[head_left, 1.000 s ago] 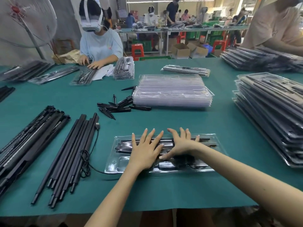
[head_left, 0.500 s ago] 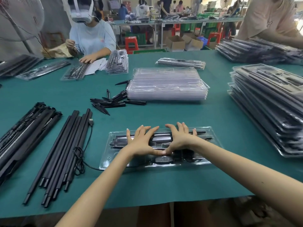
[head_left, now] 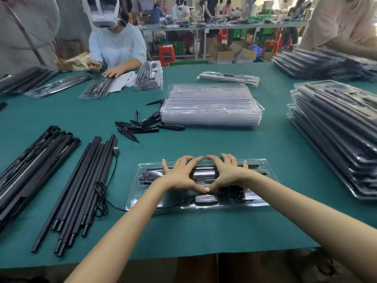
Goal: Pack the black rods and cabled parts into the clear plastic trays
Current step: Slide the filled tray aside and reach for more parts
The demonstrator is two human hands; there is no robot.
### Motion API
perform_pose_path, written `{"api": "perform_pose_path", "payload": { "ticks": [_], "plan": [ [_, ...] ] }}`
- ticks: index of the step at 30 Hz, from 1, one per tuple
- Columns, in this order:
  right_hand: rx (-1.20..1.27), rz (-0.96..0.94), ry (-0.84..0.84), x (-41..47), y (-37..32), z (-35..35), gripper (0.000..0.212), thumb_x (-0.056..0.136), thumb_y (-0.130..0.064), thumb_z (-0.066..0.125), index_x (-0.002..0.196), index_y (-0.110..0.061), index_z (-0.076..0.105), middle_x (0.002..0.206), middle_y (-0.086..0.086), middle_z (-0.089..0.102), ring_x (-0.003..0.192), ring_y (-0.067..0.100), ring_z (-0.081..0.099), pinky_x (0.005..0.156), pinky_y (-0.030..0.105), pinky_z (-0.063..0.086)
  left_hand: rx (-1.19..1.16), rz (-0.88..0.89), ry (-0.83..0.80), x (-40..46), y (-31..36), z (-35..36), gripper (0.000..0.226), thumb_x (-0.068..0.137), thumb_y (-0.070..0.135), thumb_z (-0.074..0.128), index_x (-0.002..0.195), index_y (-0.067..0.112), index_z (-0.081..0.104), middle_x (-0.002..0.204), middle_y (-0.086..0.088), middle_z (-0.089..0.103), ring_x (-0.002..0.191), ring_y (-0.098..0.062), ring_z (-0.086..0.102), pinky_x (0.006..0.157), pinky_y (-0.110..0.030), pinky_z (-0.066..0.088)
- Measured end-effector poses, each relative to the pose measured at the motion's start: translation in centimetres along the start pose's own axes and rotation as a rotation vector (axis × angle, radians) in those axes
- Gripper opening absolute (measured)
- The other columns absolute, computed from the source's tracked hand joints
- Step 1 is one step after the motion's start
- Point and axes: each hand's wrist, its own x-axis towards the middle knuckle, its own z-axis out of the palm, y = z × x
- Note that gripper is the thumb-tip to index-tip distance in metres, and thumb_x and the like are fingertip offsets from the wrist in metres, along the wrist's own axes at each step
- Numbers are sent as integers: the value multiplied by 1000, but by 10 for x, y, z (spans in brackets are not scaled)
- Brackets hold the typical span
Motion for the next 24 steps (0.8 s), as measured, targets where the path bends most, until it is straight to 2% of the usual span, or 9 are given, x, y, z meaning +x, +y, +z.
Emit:
{"api": "perform_pose_path", "payload": {
  "ticks": [2, 4, 6, 8, 10, 13, 16, 20, 24],
  "plan": [
    [354, -82, -5, -11, 10, -15, 88, 74, -39, 78, 144, -39, 25, 156, 12, 21, 145, 22, 15, 116, 49, 14, -82, 13, 35, -2, -3, 0, 85, 80, 70, 51, 149, 43, 10, 155, 13, 7, 145, -9, 7, 105, -60, -22],
    [695, -95, 47, -29, 33, -36, 69, 68, -39, 79, 129, -38, 46, 140, 12, 46, 125, 17, 48, 106, 33, 33, -163, 11, 58, -2, -7, -1, 78, 84, 67, 47, 149, 40, 12, 154, 15, 8, 145, -10, 11, 108, -58, -22],
    [695, -25, 180, -45, 67, -55, 65, 63, -44, 78, 122, -35, 52, 130, 12, 55, 111, 15, 57, 95, 27, 36, -178, 4, 69, 0, -6, -4, 78, 85, 64, 51, 149, 37, 15, 154, 13, 8, 144, -12, 15, 109, -58, -19],
    [450, 155, 256, -55, 110, -63, 75, 68, -46, 79, 132, -34, 45, 136, 15, 48, 121, 24, 48, 100, 32, 34, -136, -8, 117, 2, 1, -5, 82, 82, 64, 56, 148, 36, 18, 152, 11, 9, 143, -13, 18, 109, -60, -16],
    [253, 333, 159, -66, 144, -60, 98, 63, -56, 79, 145, -33, 29, 147, 17, 33, 135, 30, 32, 110, 36, 26, -59, 27, 187, 5, 17, -3, 86, 78, 66, 57, 148, 35, 18, 152, 10, 11, 142, -12, 18, 107, -60, -18],
    [334, 344, 24, -78, 164, -49, 113, 60, -58, 79, 149, -33, 15, 156, 12, 11, 144, 25, 11, 116, 38, 14, 7, 164, 189, 16, 59, 8, 86, 79, 67, 55, 149, 34, 17, 154, 9, 11, 144, -11, 14, 106, -60, -20],
    [340, 319, 80, -79, 162, -42, 119, 56, -54, 86, 149, -36, 14, 157, 10, 5, 145, 27, 2, 118, 41, 9, -22, 222, 74, 29, 105, 23, 86, 84, 63, 54, 151, 30, 12, 158, 8, 6, 146, -11, 4, 106, -62, -18],
    [382, 368, 133, -74, 145, -36, 134, 35, -64, 76, 149, -39, 12, 158, 14, -4, 145, 30, -9, 118, 45, 3, 3, 202, -42, 44, 136, 40, 94, 84, 54, 60, 152, 28, 1, 160, 8, -6, 145, -11, -16, 101, -64, -23],
    [329, 436, 131, -70, 142, -32, 132, 37, -62, 79, 149, -40, 12, 158, 13, -13, 144, 31, -18, 117, 52, -1, 61, 136, -112, 56, 139, 39, 100, 81, 56, 63, 153, 26, 1, 160, 7, -6, 145, -9, -15, 104, -62, -23]
  ]
}}
